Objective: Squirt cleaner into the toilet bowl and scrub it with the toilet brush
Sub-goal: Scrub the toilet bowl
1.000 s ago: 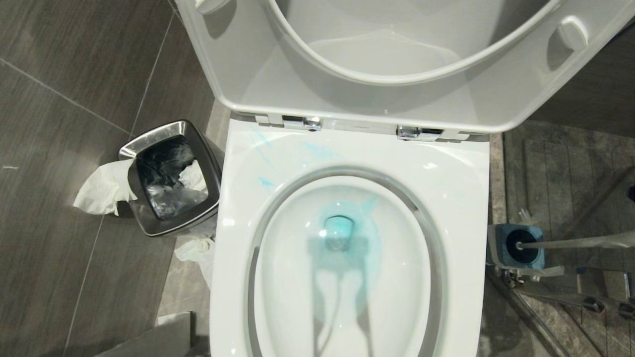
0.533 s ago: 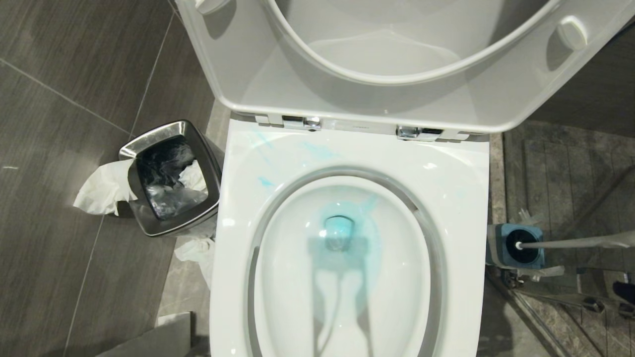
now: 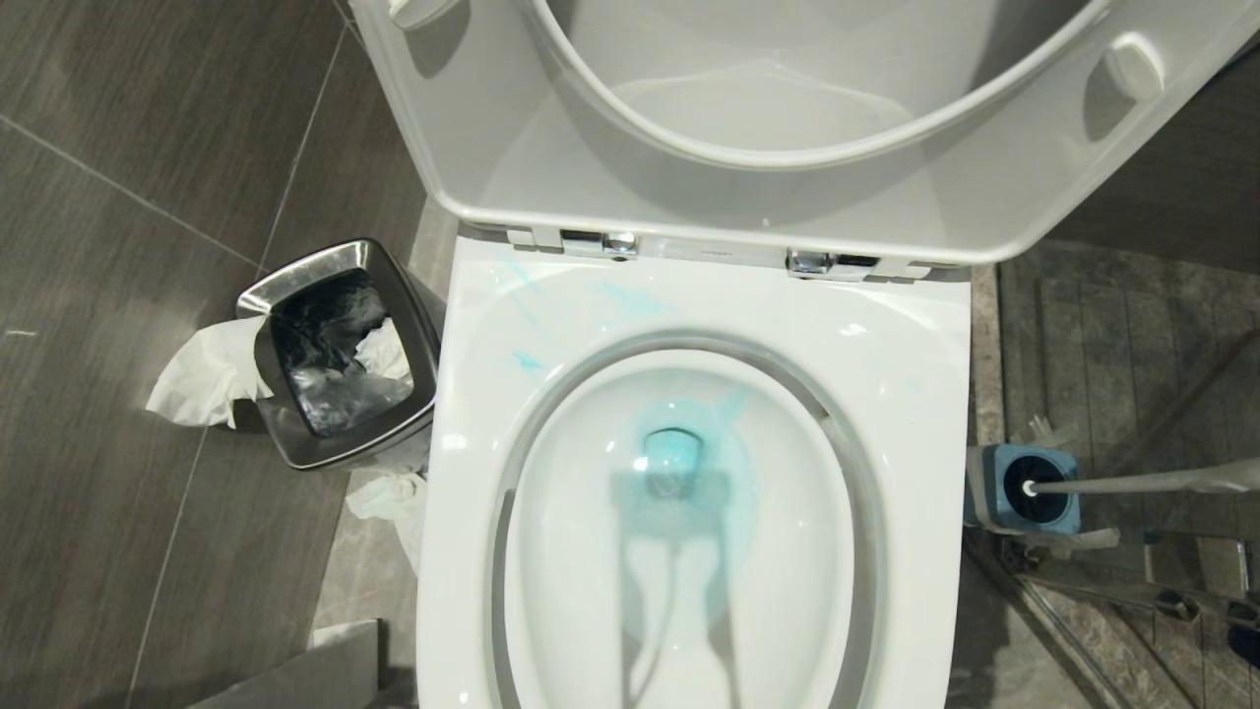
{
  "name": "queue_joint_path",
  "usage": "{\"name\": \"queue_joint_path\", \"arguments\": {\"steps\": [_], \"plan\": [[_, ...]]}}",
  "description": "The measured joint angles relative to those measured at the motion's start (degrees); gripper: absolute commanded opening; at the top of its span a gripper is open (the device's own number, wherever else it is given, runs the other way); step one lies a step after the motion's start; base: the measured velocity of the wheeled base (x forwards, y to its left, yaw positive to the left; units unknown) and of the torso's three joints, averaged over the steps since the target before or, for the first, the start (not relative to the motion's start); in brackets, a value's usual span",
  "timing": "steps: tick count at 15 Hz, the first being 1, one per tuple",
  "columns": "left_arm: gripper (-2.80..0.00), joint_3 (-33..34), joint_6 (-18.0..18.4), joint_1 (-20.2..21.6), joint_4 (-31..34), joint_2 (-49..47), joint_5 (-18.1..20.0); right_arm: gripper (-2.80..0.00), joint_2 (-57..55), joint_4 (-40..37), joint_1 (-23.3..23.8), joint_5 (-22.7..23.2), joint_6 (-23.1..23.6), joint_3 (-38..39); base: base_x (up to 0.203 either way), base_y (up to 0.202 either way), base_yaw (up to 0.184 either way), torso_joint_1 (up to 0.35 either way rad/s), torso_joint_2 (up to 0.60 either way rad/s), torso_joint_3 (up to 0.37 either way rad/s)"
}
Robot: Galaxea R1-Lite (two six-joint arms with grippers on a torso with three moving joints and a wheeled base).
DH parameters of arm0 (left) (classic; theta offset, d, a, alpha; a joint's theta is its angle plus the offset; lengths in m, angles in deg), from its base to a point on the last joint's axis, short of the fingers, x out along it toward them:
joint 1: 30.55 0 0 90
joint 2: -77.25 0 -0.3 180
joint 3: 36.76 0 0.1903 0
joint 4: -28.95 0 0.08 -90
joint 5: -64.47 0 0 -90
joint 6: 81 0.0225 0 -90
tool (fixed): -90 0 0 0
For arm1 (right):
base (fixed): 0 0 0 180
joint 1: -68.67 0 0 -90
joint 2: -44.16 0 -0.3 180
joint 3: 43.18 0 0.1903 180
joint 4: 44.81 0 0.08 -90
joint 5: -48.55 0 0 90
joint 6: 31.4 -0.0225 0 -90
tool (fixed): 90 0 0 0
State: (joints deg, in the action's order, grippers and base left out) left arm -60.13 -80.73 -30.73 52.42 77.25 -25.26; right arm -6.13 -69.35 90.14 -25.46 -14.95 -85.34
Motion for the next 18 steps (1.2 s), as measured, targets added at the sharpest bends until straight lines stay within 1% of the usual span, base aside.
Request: {"name": "queue_joint_path", "arguments": {"steps": [2, 4, 6, 7, 12, 15, 17, 18], "plan": [[-2.8, 0.0, 0.0, 0.0, 0.0, 0.0, 0.02, -2.8, -2.51, 8.37, -1.08, -0.71, 0.06, 5.88, 0.0, 0.0, 0.0, 0.0, 0.0, 0.0], [-2.8, 0.0, 0.0, 0.0, 0.0, 0.0, -0.02, -2.8, -7.77, 22.04, -2.94, -2.27, 0.44, 12.87, 0.0, 0.0, 0.0, 0.0, 0.0, 0.0], [-2.8, 0.0, -0.02, 0.0, 0.0, 0.0, 0.0, -2.8, -13.34, 34.78, -4.6, -4.39, 0.8, 16.66, 0.0, 0.0, 0.0, 0.0, 0.0, 0.0], [-2.8, 0.0, -0.02, 0.0, 0.0, 0.0, 0.0, -2.8, -16.1, 39.54, -5.02, -5.03, 0.88, 17.52, 0.0, 0.0, 0.0, 0.0, 0.0, 0.0], [-2.8, 0.0, -0.04, 0.0, 0.0, 0.0, 0.0, -2.8, -30.5, 54.12, -5.57, -6.71, 0.85, 18.63, 0.0, 0.0, 0.0, 0.0, 0.0, 0.0], [-2.8, 0.0, -0.02, 0.0, 0.0, 0.0, 0.0, -2.8, -37.85, 62.71, -5.62, -8.84, 0.89, 18.59, 0.0, 0.0, 0.0, 0.0, 0.0, 0.0], [-2.8, 0.0, -0.02, 0.0, -0.02, 0.0, 0.0, -2.8, -41.38, 68.93, -5.62, -11.8, 1.0, 18.46, 0.0, 0.0, 0.0, 0.0, 0.0, 0.0], [-2.8, 0.0, -0.05, 0.0, 0.0, 0.0, 0.0, -2.8, -42.44, 71.06, -5.57, -12.49, 1.02, 18.57, 0.0, 0.0, 0.0, 0.0, 0.0, 0.0]]}}
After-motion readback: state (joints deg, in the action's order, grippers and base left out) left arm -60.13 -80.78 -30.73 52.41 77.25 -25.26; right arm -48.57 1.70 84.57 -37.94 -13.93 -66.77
